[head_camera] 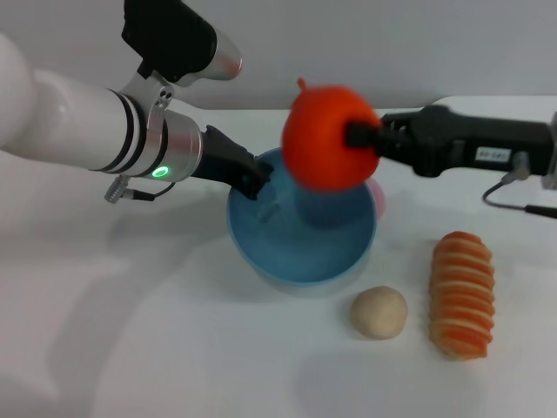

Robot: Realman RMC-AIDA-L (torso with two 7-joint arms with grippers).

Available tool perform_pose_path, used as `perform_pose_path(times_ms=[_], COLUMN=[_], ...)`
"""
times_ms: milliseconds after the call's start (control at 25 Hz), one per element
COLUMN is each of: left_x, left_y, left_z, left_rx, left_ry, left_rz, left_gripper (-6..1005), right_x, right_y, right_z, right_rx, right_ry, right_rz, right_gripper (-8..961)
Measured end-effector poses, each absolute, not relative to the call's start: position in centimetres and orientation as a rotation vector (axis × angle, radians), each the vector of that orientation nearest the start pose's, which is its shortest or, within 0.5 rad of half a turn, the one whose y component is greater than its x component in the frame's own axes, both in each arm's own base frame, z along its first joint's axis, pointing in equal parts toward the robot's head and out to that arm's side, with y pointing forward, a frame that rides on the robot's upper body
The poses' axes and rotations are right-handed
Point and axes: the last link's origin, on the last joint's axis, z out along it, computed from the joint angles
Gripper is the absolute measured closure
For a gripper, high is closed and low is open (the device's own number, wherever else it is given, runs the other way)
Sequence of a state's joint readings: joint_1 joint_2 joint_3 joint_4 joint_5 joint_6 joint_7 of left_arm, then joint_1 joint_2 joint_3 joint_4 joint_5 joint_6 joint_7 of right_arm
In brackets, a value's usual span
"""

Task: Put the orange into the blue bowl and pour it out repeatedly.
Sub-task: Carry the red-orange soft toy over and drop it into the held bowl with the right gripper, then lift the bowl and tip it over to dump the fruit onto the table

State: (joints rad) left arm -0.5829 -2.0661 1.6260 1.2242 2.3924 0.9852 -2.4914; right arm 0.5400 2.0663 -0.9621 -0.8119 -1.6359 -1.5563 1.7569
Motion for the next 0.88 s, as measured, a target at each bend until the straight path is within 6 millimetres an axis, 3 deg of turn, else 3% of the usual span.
perform_pose_path(times_ms=[200,480,680,880], left_x=[-15.1,-15.6,-15.6,-15.4], left_y=[38.7,38.9,39.2,39.5], left_z=[-5.1,-4.8,-4.6,-4.1], left_rx=[-2.560,-2.539,-2.522,-2.500], left_ry=[-0.615,-0.621,-0.606,-0.529], left_rz=[0.078,0.081,0.069,0.107], left_gripper=[999,999,1000,999], right_x=[19.3,19.5,20.4,23.8], right_y=[35.3,35.2,35.4,35.4], right_z=[0.1,0.2,1.7,3.9], right_rx=[-2.764,-2.755,-2.662,-2.455], right_ry=[0.856,0.861,0.846,0.724], right_rz=[0.967,0.966,1.036,1.060], right_gripper=[832,731,548,446])
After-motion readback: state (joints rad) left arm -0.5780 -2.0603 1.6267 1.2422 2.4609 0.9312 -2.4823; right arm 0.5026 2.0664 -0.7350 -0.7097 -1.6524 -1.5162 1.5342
